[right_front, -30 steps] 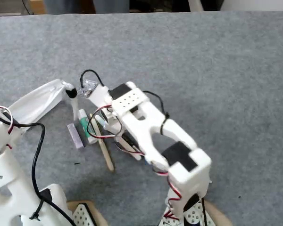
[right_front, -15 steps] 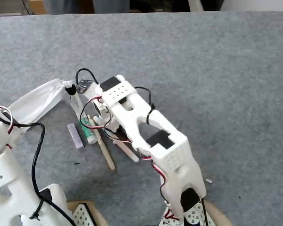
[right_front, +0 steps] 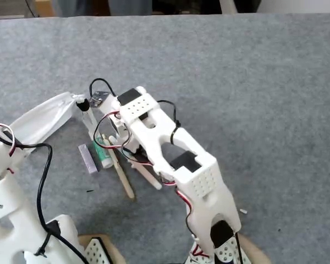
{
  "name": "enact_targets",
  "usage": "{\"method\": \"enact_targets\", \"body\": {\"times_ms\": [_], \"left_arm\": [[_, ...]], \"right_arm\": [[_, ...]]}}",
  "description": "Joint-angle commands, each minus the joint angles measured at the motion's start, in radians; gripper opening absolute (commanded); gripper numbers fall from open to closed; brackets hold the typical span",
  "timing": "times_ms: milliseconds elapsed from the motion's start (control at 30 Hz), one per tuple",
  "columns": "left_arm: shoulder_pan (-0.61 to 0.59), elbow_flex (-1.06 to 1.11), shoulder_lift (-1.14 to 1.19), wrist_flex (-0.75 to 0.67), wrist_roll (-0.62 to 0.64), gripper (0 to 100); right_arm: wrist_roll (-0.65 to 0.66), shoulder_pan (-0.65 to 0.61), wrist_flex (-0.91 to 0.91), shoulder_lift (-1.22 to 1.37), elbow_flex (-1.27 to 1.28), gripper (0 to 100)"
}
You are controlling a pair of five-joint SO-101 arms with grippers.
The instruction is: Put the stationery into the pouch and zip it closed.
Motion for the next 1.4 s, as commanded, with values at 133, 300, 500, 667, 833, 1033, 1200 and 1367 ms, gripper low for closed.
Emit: {"method": "enact_targets", "body": {"times_ms": [133, 300, 500, 667, 833, 1033, 1200, 1367], "left_arm": [[0.002, -0.001, -0.009, -0.023, 0.005, 3], [0.004, -0.001, -0.009, -0.023, 0.005, 3], [0.013, -0.008, -0.002, -0.023, 0.005, 3], [0.142, -0.038, -0.002, -0.015, 0.011, 3], [0.278, -0.128, 0.0, -0.014, 0.035, 3], [0.452, -0.259, 0.002, 0.049, 0.13, 3], [0.481, -0.219, 0.002, 0.051, 0.141, 3], [0.478, -0.145, 0.0, 0.043, 0.141, 3]], "right_arm": [[-0.017, 0.029, 0.021, -0.084, 0.012, 1.2], [-0.017, 0.101, 0.077, -0.222, 0.012, 1.2], [-0.009, 0.183, 0.163, -0.449, 0.012, 1.2], [-0.018, 0.196, 0.204, -0.653, 0.012, 1.2], [-0.055, 0.199, 0.218, -0.86, 0.012, 1.2], [-0.095, 0.199, 0.215, -1.055, 0.008, 1.2], [-0.13, 0.199, 0.172, -1.185, 0.004, 1.2], [-0.13, 0.193, 0.043, -1.257, 0.012, 1.2]]}}
